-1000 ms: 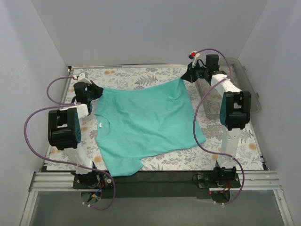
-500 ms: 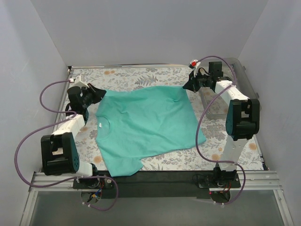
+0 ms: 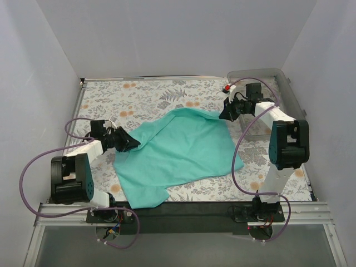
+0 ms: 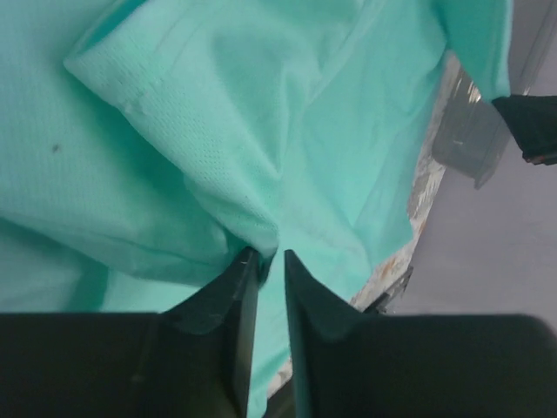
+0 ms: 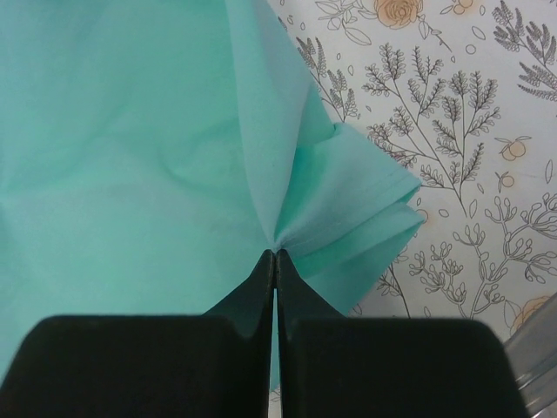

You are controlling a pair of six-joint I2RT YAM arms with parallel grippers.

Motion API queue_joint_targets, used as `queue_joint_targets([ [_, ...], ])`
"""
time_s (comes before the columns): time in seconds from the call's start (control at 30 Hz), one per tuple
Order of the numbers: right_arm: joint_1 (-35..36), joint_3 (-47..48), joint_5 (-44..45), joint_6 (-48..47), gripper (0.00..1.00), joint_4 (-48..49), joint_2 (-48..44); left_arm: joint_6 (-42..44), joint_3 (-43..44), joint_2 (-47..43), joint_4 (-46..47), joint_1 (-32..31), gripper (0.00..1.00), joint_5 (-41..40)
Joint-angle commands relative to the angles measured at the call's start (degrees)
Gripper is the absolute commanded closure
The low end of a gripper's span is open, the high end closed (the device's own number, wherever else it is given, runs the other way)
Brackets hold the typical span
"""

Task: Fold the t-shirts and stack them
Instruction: Flatten the tshirt out

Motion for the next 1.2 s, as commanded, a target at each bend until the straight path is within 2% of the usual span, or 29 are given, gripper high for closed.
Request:
queue_joint_targets([
  [0.0,0.1,-0.8,0.4,-1.1,0.99,-1.0,-3.6,3.4,0.5,-1.0,-8.9,-0.6,0.77,3.4],
  [0.1,0.2,-1.3,0.9,-1.1,0.99,-1.6,-3.8,6.1,2.0,-5.8,-12.8,-0.6,0.63,-3.0],
  [0.13,0.1,-1.3,1.0,-1.2,0.99,-1.7,-3.8,6.4,2.5,-10.1,-13.3,-0.5,0.57,-5.4],
  [0.17,0.1,-1.3,1.2,-1.2,0.99,-1.7,-3.8,6.1,2.9,-12.0,-13.5,-0.6,0.44,-10.6],
  [0.2,0.1,-1.3,1.2,-1.3,0.99,-1.9,-3.8,5.7,3.3,-14.0,-12.9,-0.6,0.38,-13.0],
  [0.23,0.1,-1.3,1.2,-1.3,0.99,-1.9,-3.7,5.3,3.8,-15.2,-12.4,-0.6,0.34,-15.2],
  [0.3,0.1,-1.1,1.2,-1.0,0.99,-1.9,-3.3,4.2,4.8,-14.5,-11.0,-0.6,0.31,-19.1],
  [0.47,0.2,-0.5,0.4,-0.1,0.99,-1.9,-2.1,2.4,9.9,-0.9,-7.9,-0.6,0.31,-18.9],
  [0.6,0.2,-0.5,0.4,0.0,0.99,-1.9,-1.9,0.2,12.0,4.0,-6.9,-0.6,0.35,-19.3],
  [0.93,0.2,0.1,0.2,0.1,0.99,-1.8,-0.5,-2.0,11.2,6.7,-5.3,-0.6,0.37,-22.9],
  [1.17,0.2,0.1,0.1,0.2,0.99,-1.8,-0.4,-2.4,12.8,10.2,-4.1,-0.6,0.5,-21.4],
])
